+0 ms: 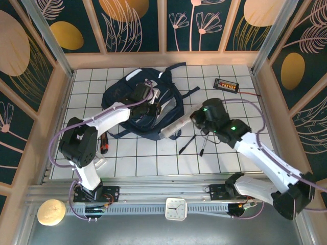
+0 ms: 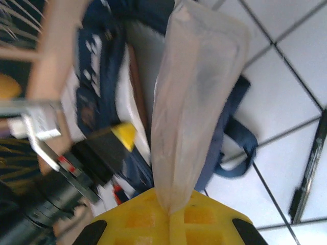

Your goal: Pack books, pencil case, and school supplies into a backpack

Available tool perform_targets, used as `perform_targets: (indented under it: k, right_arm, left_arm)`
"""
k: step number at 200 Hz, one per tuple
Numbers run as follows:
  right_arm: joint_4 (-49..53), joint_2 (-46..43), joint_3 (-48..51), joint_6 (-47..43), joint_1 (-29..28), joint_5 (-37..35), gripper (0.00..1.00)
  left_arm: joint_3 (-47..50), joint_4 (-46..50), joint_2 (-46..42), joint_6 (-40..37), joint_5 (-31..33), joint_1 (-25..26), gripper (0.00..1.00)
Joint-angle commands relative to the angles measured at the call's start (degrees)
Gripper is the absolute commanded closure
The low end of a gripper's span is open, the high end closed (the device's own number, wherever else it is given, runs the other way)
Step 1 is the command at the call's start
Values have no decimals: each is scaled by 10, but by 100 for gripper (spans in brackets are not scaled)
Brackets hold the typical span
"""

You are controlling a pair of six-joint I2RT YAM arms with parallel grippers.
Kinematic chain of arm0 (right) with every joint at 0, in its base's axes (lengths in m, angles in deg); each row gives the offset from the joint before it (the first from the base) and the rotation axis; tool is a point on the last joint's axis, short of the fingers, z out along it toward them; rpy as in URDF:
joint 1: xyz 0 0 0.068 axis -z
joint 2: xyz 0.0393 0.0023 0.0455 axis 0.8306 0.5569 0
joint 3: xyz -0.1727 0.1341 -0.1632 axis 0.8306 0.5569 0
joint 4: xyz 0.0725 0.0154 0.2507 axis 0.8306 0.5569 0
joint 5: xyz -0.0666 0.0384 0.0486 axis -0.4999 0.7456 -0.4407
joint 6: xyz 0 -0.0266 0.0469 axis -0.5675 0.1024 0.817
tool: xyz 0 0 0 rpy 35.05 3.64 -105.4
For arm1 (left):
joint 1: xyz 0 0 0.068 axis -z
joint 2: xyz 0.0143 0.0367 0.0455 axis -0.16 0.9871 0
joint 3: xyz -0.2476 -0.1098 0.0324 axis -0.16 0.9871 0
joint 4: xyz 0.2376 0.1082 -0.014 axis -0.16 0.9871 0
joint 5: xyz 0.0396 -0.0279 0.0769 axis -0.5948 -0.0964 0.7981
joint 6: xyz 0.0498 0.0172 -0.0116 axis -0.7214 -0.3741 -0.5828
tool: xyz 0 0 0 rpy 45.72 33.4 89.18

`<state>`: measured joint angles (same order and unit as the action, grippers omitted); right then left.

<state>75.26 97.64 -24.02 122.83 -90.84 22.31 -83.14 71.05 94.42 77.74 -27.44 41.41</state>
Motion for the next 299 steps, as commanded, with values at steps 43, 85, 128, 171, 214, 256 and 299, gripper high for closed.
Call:
perform_targets:
  k: [43, 85, 128, 171, 214, 256, 299]
  right_arm:
    - [-132, 22, 3, -141, 112, -22, 100]
    - [-277, 110, 4, -187, 122, 27, 100]
    - [-406, 217, 8, -160, 111, 96, 100]
    - [-598, 364, -12, -130, 82, 268, 100]
    - [-731, 479, -34, -58, 62, 379, 100]
    - [-532, 555, -159, -130, 53, 407, 76]
    - [-294, 468, -186, -236, 73, 315, 34]
  left_arm:
    - [-52, 72, -70, -2, 5, 1, 100]
    - [-84, 102, -72, -12, 9, 2, 100]
    - [-79, 92, -69, -12, 7, 2, 100]
    - [-64, 51, -72, -6, 2, 2, 100]
    - [-55, 24, -78, -7, -2, 2, 100]
    - [-47, 8, -75, -17, -12, 1, 100]
    - [-43, 6, -65, -13, -9, -10, 100]
